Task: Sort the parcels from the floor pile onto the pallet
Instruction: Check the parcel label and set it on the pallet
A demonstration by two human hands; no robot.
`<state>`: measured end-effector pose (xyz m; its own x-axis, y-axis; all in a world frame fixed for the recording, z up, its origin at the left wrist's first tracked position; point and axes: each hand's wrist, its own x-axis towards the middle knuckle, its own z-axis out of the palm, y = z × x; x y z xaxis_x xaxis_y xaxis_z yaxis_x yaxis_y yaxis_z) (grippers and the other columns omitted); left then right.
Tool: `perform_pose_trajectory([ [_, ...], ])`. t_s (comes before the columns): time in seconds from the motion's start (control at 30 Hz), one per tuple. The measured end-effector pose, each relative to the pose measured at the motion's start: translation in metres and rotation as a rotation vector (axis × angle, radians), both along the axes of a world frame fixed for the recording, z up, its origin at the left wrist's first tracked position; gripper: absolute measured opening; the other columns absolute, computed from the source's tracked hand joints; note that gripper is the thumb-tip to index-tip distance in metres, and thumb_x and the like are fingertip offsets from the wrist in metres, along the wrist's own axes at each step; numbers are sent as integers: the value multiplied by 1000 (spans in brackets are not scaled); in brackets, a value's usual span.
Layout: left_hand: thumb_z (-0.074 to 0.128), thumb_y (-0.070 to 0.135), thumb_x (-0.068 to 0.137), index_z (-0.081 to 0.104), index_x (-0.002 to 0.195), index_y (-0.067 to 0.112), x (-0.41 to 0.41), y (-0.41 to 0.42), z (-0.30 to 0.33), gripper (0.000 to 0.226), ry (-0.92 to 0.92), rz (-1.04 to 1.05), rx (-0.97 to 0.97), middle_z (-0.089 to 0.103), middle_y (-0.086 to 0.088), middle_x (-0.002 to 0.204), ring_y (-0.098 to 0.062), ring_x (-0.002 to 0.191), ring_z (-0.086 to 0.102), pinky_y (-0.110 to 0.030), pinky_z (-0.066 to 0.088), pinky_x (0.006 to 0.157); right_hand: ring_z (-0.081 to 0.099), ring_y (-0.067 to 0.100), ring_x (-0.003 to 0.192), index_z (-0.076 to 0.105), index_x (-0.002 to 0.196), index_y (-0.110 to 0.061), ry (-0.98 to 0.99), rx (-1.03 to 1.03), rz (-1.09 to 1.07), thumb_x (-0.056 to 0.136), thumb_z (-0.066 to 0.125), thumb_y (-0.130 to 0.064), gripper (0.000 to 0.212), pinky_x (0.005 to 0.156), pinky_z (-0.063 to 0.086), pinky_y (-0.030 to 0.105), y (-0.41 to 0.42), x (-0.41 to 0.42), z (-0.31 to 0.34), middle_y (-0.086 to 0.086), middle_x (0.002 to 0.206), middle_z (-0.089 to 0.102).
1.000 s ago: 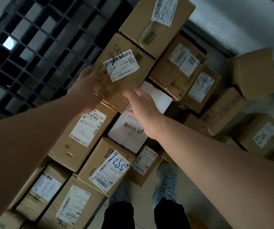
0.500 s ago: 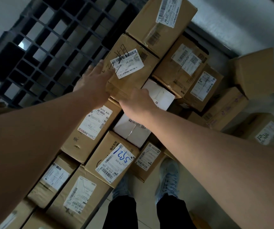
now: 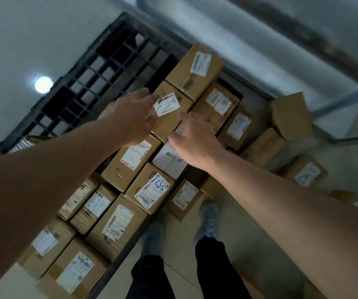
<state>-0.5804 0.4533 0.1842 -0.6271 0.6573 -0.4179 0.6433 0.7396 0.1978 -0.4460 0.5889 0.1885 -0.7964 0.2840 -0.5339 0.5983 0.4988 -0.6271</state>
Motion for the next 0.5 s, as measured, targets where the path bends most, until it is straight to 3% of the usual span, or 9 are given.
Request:
perform_pose_trajectory([
  [0.07,44,46,106,22,162,34,12,-3,58,61,21,-48,13,17,2,171,-31,154,26,-58,33,118,38,27,147,32,161,-18,42,44,-3,105,54,-39,63,116,40,44,2,23,56,8,164,31],
  [0.23,37,55,105,29,159,28,52,-18,222,61,104,-216,150,26,1,168,-30,151,33,-52,37,115,49,12,128,36,160,-19,151,130,-62,106,56,-39,60,100,34,26,-19,85,209,6,161,40],
  [0.33,35,55,104,36,155,23,86,-39,311,61,177,-341,244,35,-1,163,-32,145,41,-52,42,109,49,16,132,36,160,-21,213,198,-84,106,57,-40,61,101,35,28,-53,131,289,5,159,42],
  [0.5,40,54,104,34,158,20,157,-77,433,63,222,-512,414,33,-3,166,-31,145,42,-52,39,113,45,19,140,35,161,-20,284,370,-191,104,58,-43,65,108,40,34,-108,229,397,2,158,42],
])
